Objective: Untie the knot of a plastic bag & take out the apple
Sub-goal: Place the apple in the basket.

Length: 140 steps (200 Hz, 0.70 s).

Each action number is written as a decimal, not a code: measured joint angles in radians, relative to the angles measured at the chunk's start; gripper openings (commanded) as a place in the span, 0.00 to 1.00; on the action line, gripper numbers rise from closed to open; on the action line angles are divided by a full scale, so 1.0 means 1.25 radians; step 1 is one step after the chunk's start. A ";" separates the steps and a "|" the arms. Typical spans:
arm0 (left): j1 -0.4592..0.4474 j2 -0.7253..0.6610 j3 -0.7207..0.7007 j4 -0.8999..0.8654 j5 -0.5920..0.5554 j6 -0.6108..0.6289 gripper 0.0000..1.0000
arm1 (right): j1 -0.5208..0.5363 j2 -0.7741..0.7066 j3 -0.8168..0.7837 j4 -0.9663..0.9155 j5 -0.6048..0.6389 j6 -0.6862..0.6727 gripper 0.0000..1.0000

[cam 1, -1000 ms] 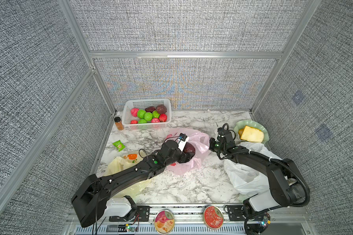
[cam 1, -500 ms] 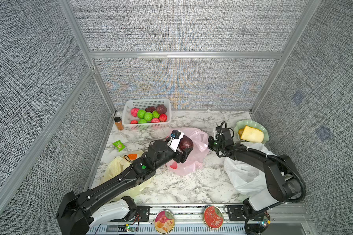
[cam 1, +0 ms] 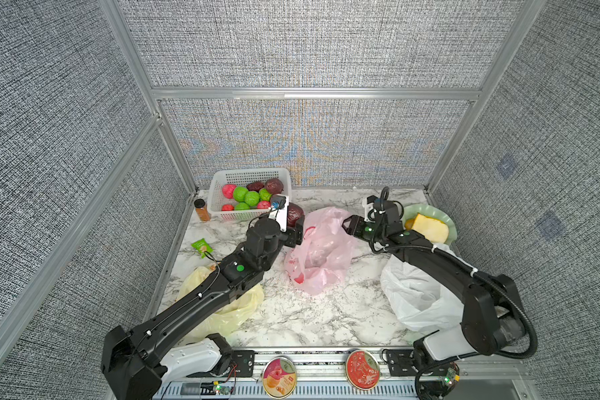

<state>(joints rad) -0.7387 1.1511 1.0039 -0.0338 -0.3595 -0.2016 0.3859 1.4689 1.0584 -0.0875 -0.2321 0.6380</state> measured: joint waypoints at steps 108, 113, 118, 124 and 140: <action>0.459 0.503 0.454 -0.113 0.281 0.050 0.71 | -0.005 -0.209 0.110 -0.314 0.079 -0.152 0.75; 0.471 0.533 0.480 -0.119 0.291 0.049 0.72 | -0.007 -0.218 0.112 -0.326 0.081 -0.156 0.76; 0.480 0.558 0.500 -0.124 0.297 0.046 0.72 | -0.009 -0.225 0.114 -0.334 0.083 -0.159 0.76; 0.491 0.590 0.525 -0.128 0.310 0.042 0.72 | -0.010 -0.234 0.115 -0.346 0.093 -0.165 0.76; 0.517 0.664 0.576 -0.142 0.330 0.031 0.72 | -0.013 -0.257 0.115 -0.372 0.119 -0.175 0.76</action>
<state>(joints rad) -0.0925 1.9812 1.7245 -0.2108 0.0532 -0.1631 0.3702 1.1481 1.2022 -0.5529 -0.0834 0.4187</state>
